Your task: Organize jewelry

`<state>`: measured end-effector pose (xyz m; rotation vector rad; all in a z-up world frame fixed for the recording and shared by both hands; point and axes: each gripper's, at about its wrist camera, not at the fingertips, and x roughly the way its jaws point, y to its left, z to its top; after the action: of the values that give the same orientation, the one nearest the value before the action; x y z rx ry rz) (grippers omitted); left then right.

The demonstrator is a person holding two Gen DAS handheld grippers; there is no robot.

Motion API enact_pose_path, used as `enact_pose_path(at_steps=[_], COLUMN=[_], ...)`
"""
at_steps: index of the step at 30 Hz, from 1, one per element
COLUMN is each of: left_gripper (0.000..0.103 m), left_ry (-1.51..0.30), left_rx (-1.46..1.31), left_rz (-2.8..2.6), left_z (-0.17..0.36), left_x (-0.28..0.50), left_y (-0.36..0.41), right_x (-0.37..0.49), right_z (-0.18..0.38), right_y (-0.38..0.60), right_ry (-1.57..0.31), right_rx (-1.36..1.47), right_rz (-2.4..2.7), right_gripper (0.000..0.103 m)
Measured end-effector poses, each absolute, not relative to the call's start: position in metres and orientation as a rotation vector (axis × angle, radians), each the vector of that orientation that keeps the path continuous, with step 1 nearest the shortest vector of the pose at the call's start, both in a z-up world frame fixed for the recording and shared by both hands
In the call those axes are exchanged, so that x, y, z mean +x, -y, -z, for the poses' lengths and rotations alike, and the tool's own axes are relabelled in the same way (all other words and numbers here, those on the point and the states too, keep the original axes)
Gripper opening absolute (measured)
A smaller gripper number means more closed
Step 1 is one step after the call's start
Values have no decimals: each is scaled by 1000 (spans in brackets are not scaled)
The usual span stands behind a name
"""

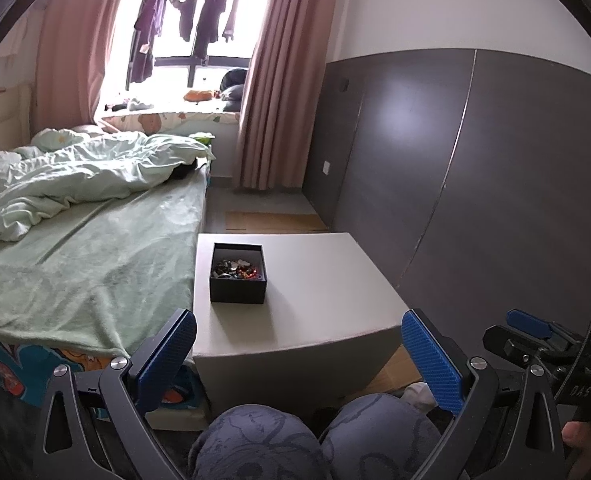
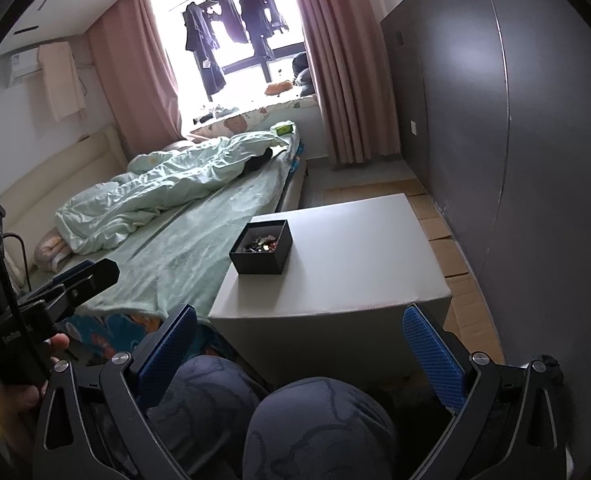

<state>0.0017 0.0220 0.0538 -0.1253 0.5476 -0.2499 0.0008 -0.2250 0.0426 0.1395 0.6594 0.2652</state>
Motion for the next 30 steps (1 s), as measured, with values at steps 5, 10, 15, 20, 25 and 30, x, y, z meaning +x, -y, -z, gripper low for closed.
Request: enact_pose_path(at_steps=[5,10,15,20,25,30], left_gripper=[103,103,103,103,103,103], left_ry=[-544,-535,-536,-544,-550,-545], left_rx=[-123,-121,-125,-126,-124,-116], left_rz=[258,267,271,268,270,273], left_z=[-54,-56,-57,-56,-56,-59], left_x=[0,-4,-6,-8,-8,-11], left_y=[-20,-18,-20,-20,-18,-17], right_x=[2,1,0,0,0,-6], right_z=[-43,-42,-41,-41,-41,-45], right_y=[226,229,232,232,232,231], right_ry=[-662,-661,-661,-661,-660,-652], right_rx=[144,158,164,166,169,169], right_rz=[-253,-238,-233,-233,-234,-234], right_gripper=[103,103,103,103,103,103])
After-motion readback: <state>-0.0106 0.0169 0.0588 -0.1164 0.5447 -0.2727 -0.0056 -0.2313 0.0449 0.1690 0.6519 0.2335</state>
